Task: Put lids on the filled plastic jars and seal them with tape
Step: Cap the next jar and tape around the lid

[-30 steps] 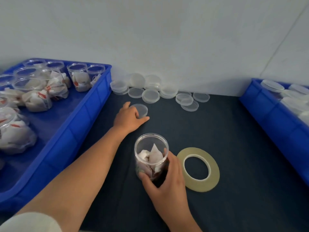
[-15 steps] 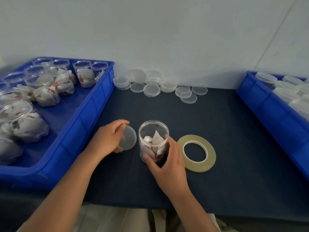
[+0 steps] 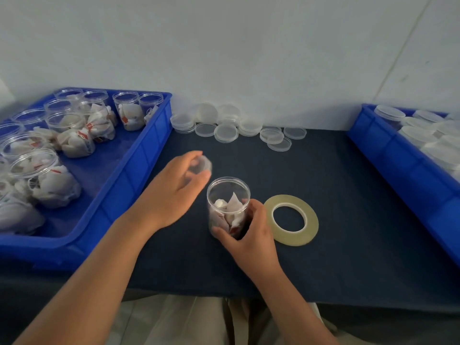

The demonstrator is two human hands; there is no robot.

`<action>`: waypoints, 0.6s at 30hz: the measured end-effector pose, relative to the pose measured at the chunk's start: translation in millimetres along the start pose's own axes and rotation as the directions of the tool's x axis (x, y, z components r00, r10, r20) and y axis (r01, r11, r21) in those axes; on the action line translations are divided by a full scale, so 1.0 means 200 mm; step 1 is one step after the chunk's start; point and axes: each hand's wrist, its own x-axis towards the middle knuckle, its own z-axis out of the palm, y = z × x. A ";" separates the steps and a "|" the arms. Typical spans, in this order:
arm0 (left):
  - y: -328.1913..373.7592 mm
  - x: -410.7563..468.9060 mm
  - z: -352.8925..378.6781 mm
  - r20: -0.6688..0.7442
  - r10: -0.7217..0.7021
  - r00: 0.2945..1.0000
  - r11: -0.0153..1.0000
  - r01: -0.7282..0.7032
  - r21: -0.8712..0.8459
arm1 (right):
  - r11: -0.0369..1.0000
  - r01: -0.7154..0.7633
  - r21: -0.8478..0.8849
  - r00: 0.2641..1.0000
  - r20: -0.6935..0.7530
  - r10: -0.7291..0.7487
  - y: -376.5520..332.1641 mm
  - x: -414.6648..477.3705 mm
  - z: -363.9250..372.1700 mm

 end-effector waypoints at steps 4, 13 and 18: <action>0.19 0.01 0.04 0.184 0.195 0.963 0.929 -0.241 0.280 | 1.000 0.013 -0.002 0.999 0.039 -0.013 -0.01 -0.01 0.00; 0.27 -0.05 0.14 0.348 0.118 0.930 0.804 -0.296 0.515 | 0.993 0.118 0.005 0.992 0.051 -0.118 -0.03 0.00 0.00; 0.35 -0.06 0.24 0.306 0.085 0.948 0.690 -0.278 0.668 | 0.982 0.149 -0.112 0.987 0.072 -0.142 -0.04 0.02 0.03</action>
